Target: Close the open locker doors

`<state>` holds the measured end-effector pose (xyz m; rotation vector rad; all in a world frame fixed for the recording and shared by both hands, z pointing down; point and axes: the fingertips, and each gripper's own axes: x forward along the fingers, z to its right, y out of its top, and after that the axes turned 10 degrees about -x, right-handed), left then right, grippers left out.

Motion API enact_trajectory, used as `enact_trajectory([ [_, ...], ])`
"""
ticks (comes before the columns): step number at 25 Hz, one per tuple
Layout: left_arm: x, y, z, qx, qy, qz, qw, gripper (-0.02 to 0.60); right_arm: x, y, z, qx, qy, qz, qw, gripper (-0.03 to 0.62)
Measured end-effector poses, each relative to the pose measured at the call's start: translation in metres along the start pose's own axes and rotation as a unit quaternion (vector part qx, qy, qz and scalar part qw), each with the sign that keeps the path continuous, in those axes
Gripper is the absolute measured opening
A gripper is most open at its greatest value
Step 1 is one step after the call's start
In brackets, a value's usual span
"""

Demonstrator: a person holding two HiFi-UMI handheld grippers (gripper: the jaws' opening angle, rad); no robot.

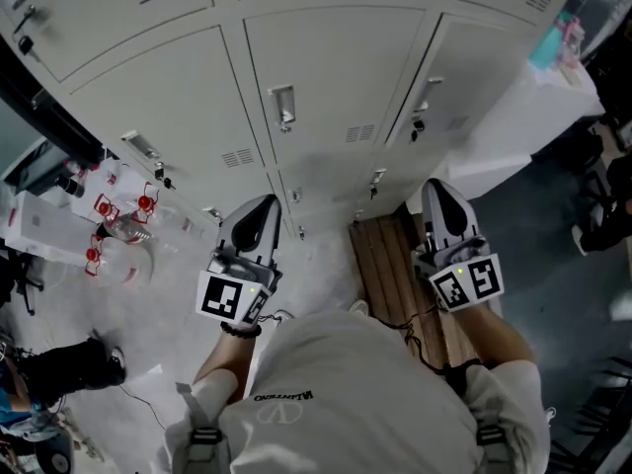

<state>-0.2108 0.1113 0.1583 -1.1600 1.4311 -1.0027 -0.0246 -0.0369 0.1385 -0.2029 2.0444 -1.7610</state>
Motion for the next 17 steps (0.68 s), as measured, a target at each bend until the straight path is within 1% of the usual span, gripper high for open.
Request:
enact_trajectory([
  [2, -0.001, 0.0024, -0.0011, 0.005, 0.004, 0.003, 1.0, 0.005, 0.0003, 0.0006, -0.0019, -0.001, 0.001, 0.0, 1.0, 0.009],
  [10, -0.0082, 0.0014, -0.0074, -0.005, 0.018, 0.004, 0.9998, 0.005, -0.0009, -0.0036, -0.0072, -0.001, 0.001, -0.007, 1.0, 0.009],
  [17, -0.0091, -0.0042, -0.0055, -0.008, 0.019, 0.0, 0.9998, 0.005, -0.0012, -0.0077, -0.0099, 0.002, 0.005, -0.012, 1.0, 0.009],
])
